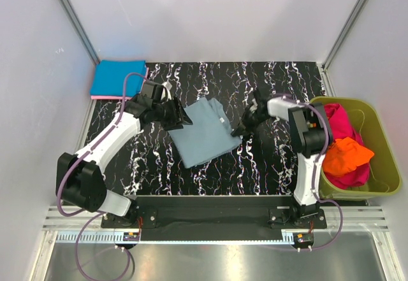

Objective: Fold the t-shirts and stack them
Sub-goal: Fold the tshirt

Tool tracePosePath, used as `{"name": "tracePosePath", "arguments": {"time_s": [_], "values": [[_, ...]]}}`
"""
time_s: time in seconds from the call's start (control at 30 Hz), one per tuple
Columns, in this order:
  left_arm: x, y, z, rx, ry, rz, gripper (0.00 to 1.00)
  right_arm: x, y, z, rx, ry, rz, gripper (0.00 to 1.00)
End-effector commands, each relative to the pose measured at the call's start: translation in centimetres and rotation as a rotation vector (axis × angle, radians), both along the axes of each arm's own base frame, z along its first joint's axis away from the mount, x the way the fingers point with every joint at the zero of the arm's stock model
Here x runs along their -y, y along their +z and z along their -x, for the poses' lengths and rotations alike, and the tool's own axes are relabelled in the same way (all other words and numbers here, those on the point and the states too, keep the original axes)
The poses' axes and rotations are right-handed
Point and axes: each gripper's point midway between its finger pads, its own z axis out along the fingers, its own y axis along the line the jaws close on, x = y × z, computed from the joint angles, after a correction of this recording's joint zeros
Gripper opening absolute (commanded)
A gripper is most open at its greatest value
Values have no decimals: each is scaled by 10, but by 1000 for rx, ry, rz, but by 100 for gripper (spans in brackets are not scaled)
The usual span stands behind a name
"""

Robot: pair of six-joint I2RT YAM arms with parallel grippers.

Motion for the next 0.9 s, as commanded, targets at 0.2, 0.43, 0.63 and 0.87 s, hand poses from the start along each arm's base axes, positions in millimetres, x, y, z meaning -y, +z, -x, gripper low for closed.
{"name": "tracePosePath", "arguments": {"time_s": [0.2, 0.43, 0.63, 0.87], "values": [[26, 15, -24, 102, -37, -89, 59, -17, 79, 75, 201, 65, -6, 38], [81, -9, -25, 163, -55, -359, 54, 2, 87, 58, 231, 111, -22, 54], [87, -41, -38, 211, -5, -672, 54, -7, 84, 44, 238, 120, -92, 56], [99, -70, -39, 187, -4, -783, 52, -11, 68, 44, 206, 124, -135, 57]]}}
